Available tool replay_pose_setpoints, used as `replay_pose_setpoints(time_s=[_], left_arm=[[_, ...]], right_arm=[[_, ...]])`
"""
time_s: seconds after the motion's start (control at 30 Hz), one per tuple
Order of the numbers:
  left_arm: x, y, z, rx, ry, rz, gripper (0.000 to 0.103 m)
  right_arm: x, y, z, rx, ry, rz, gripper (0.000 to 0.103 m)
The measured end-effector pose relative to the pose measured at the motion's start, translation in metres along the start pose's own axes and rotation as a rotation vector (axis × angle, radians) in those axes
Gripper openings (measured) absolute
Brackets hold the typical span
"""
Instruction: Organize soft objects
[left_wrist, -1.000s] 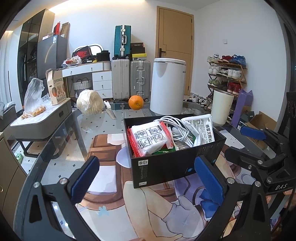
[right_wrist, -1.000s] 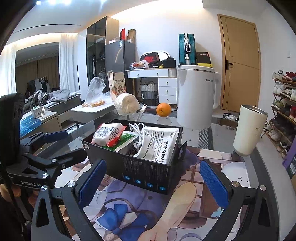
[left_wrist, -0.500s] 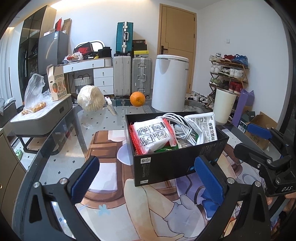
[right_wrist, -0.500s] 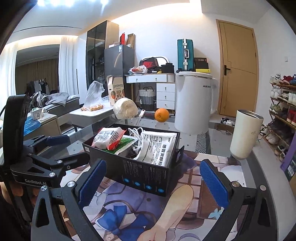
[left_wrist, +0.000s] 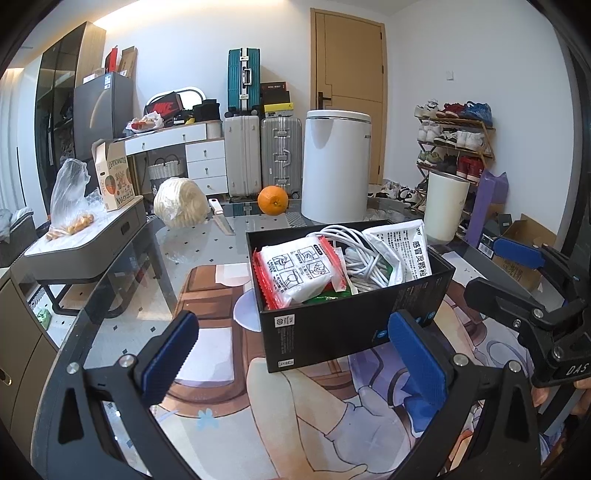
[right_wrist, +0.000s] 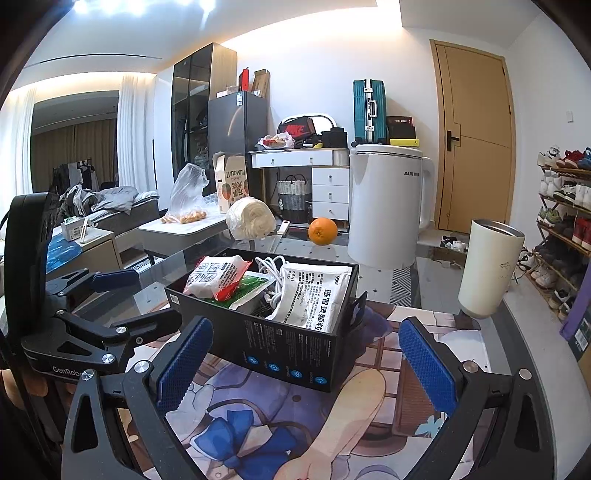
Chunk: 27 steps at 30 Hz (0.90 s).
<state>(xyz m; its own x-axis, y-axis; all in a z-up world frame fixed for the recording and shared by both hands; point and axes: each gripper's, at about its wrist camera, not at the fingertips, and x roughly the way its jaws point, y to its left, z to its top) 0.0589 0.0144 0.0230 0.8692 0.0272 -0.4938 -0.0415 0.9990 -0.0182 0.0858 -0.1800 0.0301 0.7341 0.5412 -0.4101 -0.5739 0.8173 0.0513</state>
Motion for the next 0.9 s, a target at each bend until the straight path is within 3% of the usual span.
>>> replay_pose_setpoints(time_s=[0.9], left_arm=[[-0.0025,0.0013,0.0010,-0.004,-0.010,0.003,0.103]], right_arm=[[-0.0001,0.0001,-0.0005,-0.001,-0.001,0.000,0.102]])
